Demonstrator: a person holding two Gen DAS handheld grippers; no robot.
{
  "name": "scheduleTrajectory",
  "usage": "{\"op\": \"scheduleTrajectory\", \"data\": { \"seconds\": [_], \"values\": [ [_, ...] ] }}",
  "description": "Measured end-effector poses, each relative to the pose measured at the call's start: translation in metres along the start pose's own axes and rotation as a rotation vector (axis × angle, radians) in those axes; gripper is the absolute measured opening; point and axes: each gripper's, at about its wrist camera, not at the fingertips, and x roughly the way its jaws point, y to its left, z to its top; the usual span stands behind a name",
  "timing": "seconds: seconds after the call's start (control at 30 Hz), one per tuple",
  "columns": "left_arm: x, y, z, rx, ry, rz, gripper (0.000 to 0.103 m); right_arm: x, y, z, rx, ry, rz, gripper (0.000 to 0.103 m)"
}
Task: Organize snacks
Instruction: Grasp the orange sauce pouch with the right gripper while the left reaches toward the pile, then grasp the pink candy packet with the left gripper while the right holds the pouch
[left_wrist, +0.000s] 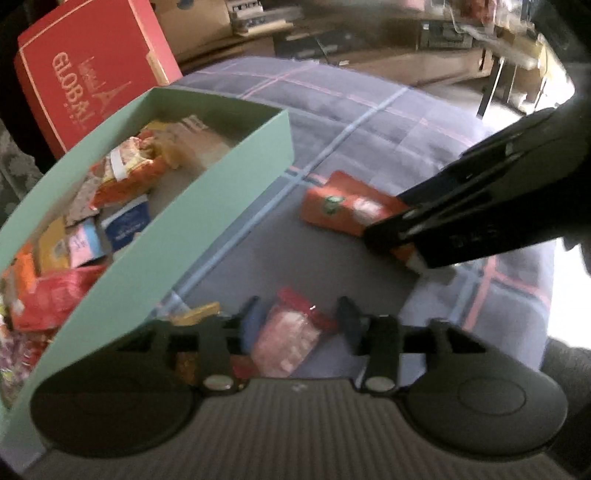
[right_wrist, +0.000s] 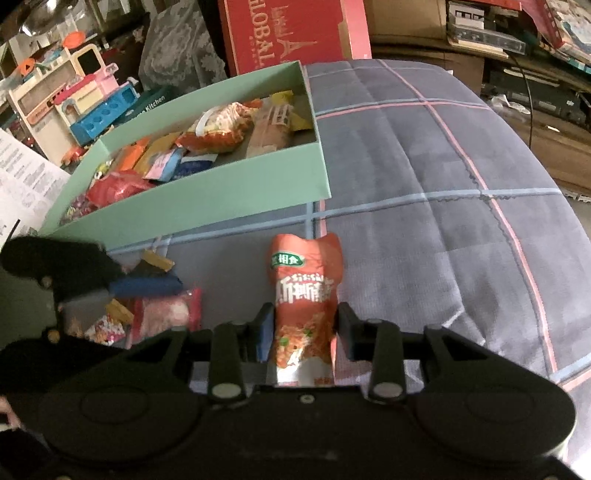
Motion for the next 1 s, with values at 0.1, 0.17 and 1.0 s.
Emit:
{"op": "scheduleTrajectory", "data": {
  "seconds": [0.1, 0.17, 1.0],
  "values": [
    [0.000, 0.001, -0.001, -0.051, -0.003, -0.003, 0.013, 0.003, 0.001, 0.001, 0.009, -0.014, 0.003, 0.035],
    [0.000, 0.007, -0.003, -0.120, -0.001, -0.002, 0.007, 0.004, 0.000, 0.000, 0.029, -0.021, 0.008, 0.035],
    [-0.038, 0.051, -0.030, -0.436, -0.006, -0.073, 0.030, -0.011, 0.003, 0.001, 0.129, -0.021, 0.059, 0.035]
  ]
}}
